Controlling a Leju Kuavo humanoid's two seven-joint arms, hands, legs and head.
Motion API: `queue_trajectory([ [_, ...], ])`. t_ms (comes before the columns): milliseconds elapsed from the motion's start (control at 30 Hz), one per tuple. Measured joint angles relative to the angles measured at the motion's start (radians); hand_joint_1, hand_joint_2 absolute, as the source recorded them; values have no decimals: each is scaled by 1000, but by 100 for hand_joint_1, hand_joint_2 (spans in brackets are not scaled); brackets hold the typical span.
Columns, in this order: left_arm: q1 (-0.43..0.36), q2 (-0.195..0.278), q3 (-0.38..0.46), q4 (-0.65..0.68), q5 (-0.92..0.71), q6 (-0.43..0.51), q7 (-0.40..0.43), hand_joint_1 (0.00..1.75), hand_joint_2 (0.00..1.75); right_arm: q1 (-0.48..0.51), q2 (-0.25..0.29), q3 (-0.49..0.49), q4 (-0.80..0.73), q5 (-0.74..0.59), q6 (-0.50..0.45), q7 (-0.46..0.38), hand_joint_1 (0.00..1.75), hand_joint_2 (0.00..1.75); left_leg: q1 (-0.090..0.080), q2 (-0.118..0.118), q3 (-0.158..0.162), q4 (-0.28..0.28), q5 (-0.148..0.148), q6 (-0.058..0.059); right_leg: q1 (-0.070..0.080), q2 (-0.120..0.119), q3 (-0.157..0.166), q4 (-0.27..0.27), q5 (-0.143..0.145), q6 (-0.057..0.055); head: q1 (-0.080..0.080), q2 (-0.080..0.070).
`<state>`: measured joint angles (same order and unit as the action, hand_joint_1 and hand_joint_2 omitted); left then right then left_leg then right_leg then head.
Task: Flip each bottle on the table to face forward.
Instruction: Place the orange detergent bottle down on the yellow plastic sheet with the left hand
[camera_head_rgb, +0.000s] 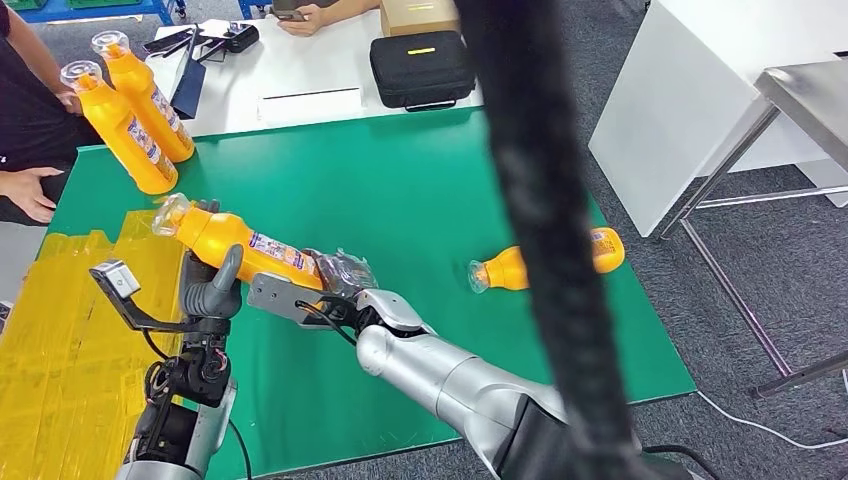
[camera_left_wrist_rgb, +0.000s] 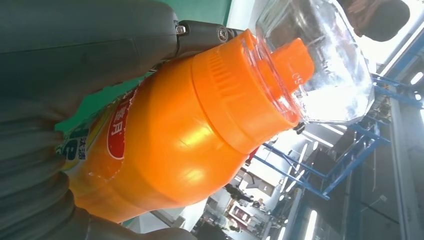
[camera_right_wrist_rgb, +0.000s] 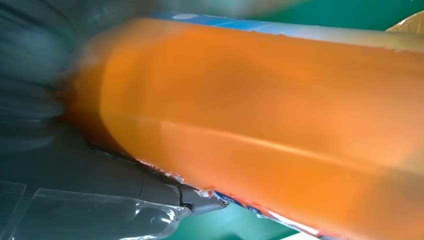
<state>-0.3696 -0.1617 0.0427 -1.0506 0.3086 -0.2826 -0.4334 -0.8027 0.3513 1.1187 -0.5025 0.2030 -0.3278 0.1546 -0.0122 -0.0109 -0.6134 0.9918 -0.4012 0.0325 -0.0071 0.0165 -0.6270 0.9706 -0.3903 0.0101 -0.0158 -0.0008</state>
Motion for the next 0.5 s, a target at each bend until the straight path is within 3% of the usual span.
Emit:
queue_trajectory([
  [300, 6, -13, -25, 12, -41, 37, 42, 0, 175, -6, -4, 66, -3, -25, 1, 62, 175, 175, 0, 0, 0, 0, 0, 0, 0, 0, 0, 0, 0, 0, 0, 0],
  [433, 11, -14, -43, 19, -58, 51, 49, 169, 175, -7, -10, 92, -3, -30, 1, 80, 175, 175, 0, 0, 0, 0, 0, 0, 0, 0, 0, 0, 0, 0, 0, 0],
  [500, 13, -14, -49, 21, -54, 49, 54, 175, 175, -7, -12, 100, -3, -33, 2, 86, 175, 175, 0, 0, 0, 0, 0, 0, 0, 0, 0, 0, 0, 0, 0, 0],
])
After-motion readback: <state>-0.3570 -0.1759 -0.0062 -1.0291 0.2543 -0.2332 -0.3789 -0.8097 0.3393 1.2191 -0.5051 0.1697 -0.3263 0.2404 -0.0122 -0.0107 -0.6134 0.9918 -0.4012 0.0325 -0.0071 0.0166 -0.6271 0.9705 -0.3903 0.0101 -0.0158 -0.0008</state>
